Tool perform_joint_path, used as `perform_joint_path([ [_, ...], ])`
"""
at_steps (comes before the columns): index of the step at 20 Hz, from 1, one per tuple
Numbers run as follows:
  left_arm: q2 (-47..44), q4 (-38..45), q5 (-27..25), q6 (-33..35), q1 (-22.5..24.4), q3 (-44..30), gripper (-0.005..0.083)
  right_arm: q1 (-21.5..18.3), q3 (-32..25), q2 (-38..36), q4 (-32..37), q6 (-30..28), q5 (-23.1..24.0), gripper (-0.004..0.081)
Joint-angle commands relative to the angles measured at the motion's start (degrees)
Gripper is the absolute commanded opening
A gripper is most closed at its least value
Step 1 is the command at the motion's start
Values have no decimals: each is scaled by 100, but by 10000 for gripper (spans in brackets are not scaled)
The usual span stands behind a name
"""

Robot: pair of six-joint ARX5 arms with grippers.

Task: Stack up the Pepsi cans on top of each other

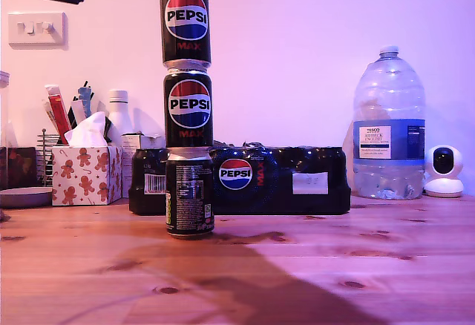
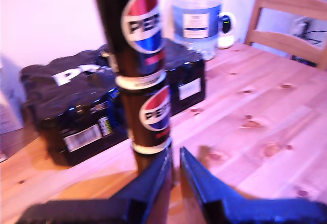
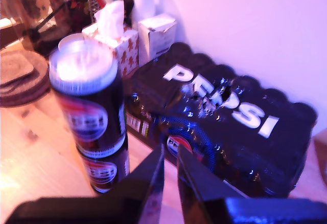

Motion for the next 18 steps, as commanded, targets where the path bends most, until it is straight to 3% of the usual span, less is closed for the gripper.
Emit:
perform_joint_path([
  [1,15,52,0,22,66,-127,39,-37,-656,-402,444,15,55,50],
  [6,15,63,11,17,374,-140,39,-586,-2481,-1152,1659,4,-31,49],
  [12,-33,455,151,-249,791,-688,39,-1624,-4210,-2079,2741,138,-361,12],
  [18,-76,929,146,-584,817,-1062,39,-2529,-5482,-3263,3121,289,-704,-9],
])
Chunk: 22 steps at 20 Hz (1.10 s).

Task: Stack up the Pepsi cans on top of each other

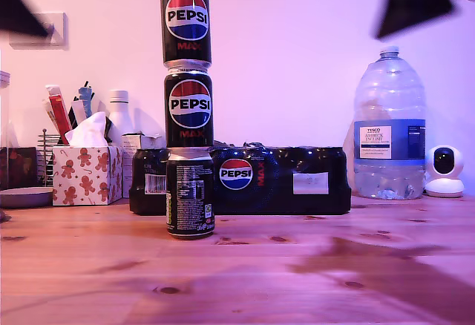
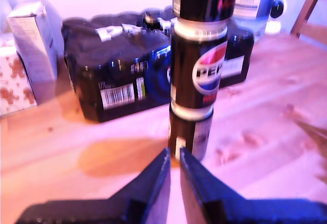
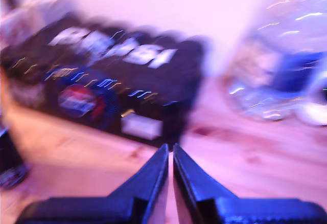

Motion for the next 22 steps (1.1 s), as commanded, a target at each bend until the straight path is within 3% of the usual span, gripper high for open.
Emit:
perform_joint_path([
  [1,-59,160,7,-98,0,-236,39,-85,-448,-286,37,96,-107,-9],
  [6,-284,247,4,-238,-2,-573,39,-118,-1305,-1495,7,243,-96,-9],
  [9,-686,151,0,-365,-17,-741,39,-118,-1615,-2201,-372,247,120,-9],
  [12,-1097,-190,4,-369,-17,-754,39,-118,-1663,-2946,-654,330,374,-10],
  [17,-1998,-619,7,-470,-17,-754,39,-118,-1648,-4081,-1497,358,332,-10],
  [22,-2417,-1335,7,-544,-15,-754,39,-118,-1648,-4330,-2291,380,214,-10],
])
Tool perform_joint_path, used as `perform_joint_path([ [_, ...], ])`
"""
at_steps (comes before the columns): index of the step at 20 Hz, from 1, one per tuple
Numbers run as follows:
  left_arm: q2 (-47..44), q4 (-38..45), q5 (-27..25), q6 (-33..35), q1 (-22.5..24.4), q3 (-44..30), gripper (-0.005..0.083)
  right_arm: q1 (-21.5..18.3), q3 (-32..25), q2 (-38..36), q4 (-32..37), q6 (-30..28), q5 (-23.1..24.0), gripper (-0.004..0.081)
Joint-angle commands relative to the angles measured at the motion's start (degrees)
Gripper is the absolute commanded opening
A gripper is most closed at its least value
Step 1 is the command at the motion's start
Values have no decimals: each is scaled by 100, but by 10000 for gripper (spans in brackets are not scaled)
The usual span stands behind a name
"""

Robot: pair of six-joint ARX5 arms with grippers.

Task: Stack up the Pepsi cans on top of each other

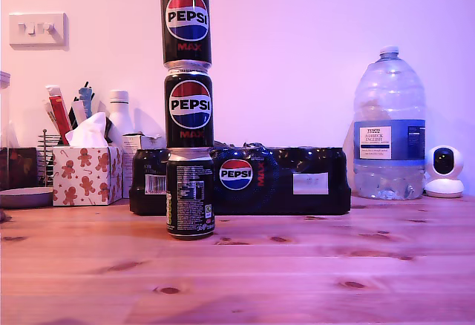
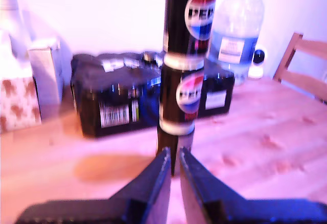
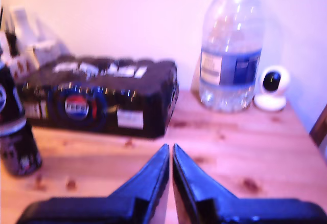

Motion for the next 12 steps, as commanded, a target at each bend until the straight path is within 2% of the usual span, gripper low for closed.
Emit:
perform_joint_path([
  [1,-11,-142,9,-20,-17,-120,39,-9,-72,35,-223,9,0,-10],
  [5,0,-654,7,-13,-15,-120,39,-9,-72,35,-1010,9,0,-10],
  [12,-2,-1508,7,-13,-15,-120,39,-11,-72,37,-999,7,0,-9],
])
